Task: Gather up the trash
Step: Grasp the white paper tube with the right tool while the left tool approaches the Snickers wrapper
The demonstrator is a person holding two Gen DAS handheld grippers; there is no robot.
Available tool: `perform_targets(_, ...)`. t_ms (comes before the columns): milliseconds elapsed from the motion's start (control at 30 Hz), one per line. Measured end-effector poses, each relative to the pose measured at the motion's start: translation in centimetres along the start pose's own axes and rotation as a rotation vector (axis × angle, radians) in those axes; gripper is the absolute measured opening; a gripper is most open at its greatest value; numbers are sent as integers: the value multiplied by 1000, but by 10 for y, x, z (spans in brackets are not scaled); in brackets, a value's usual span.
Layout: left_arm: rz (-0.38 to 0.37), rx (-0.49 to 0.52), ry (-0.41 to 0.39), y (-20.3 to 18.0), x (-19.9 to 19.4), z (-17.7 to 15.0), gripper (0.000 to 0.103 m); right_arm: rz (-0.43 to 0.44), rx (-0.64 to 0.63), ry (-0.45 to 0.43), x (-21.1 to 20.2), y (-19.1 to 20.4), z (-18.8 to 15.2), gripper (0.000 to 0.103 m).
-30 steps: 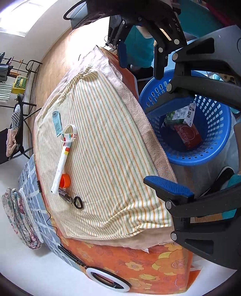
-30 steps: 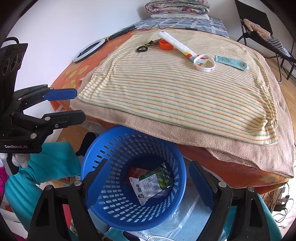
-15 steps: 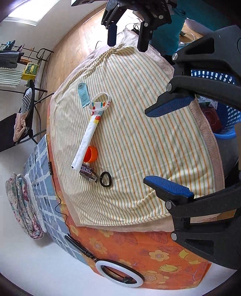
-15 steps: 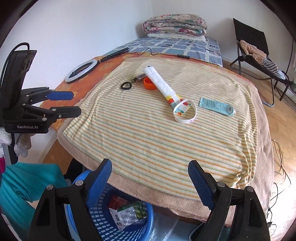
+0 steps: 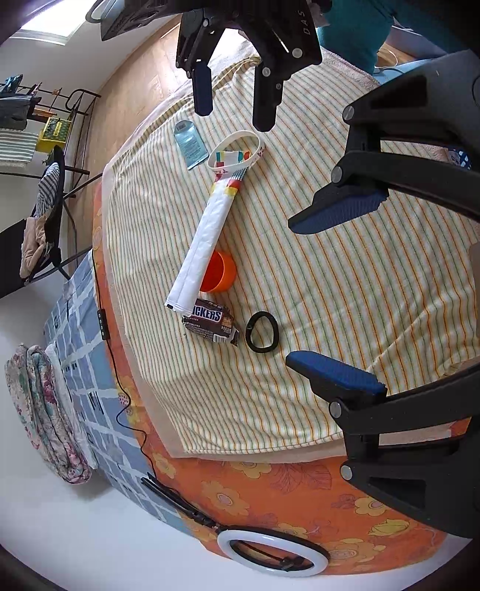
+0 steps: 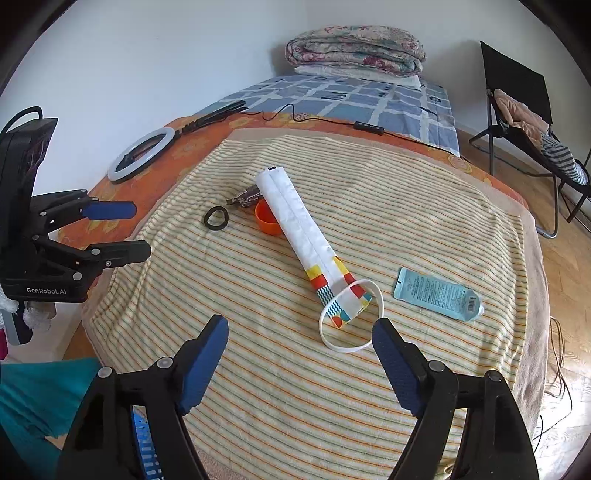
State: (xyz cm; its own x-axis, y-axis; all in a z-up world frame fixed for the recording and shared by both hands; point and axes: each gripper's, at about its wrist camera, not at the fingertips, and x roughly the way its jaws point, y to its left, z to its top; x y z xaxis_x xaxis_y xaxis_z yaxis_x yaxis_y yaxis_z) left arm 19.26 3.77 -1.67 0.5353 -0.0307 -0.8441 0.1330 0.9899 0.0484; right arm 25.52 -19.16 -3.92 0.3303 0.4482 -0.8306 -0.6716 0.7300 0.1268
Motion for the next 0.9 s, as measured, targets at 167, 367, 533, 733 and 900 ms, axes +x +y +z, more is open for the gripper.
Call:
perform_targets(167,24,37,21,6,31,17,68,-31,-79,35,42,6,25,76)
perform_targets(367,26,33,49,20,68,31,68,-68,-123,81,88,3,42,71)
perform_targets(533,42,76,66,21,88,37,68,-77,-130,97,109,-4,50,69)
perform_targets(733,81,108,82,27,107,45,64,-50,-86,116,125,-18,62,53)
perform_targets(900,96,85,89,36,120,55,56,38,52,106,131,-41,74,49)
